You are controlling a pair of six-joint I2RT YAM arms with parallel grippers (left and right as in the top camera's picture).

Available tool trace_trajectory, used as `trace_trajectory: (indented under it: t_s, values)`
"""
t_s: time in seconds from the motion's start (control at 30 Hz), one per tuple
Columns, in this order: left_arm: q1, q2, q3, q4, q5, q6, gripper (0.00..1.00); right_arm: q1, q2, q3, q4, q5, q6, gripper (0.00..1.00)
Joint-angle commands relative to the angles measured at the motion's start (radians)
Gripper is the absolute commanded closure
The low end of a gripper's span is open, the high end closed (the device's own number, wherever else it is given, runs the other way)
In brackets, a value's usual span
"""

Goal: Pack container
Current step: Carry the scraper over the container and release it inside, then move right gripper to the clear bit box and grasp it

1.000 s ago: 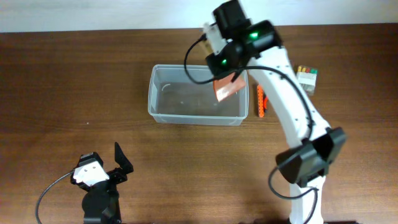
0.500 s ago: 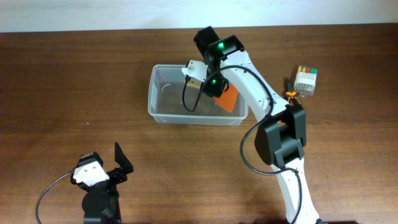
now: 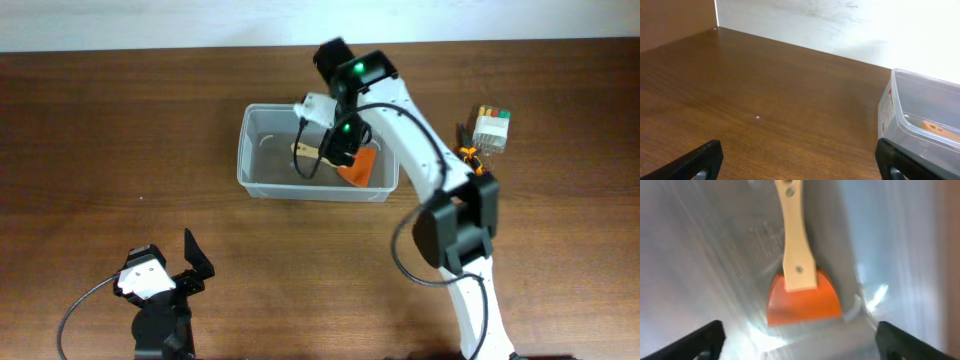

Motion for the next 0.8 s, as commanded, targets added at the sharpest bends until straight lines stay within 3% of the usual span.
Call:
trace_trajectory:
  t_s: [0.0,0.13,0.2,0.4,0.53,0.77]
  values:
    - [-0.004,-0.004,-0.004,-0.001,-0.004,0.009,0.01,-0.018,-0.173,0.081,-0.032,-0.013,0.085,0.01]
    - [-0.004,-0.004,-0.004,-0.001,-0.004,0.009,0.01,-0.079,-0.248,0.082,-0.061,-0.013,0.106,0.01]
    - [-0.004,-0.004,-0.004,-0.001,-0.004,0.009,0.01,-0.143,-0.265,0.082,-0.029,-0.014,0.198,0.01]
    - [-0.004,-0.004,-0.004,-0.001,-0.004,0.009,0.01,-0.461,-0.211,0.071,0.06,-0.013,0.706,0.01]
    - [-0.004,-0.004,-0.004,-0.001,-0.004,0.009,0.01,-0.621,-0.098,0.071,0.059,-0.014,0.919,0.01]
    - [-0.004,-0.004,-0.004,-0.001,-0.004,0.009,0.01,-0.678,0.08,0.071,0.059,-0.011,0.943,0.01]
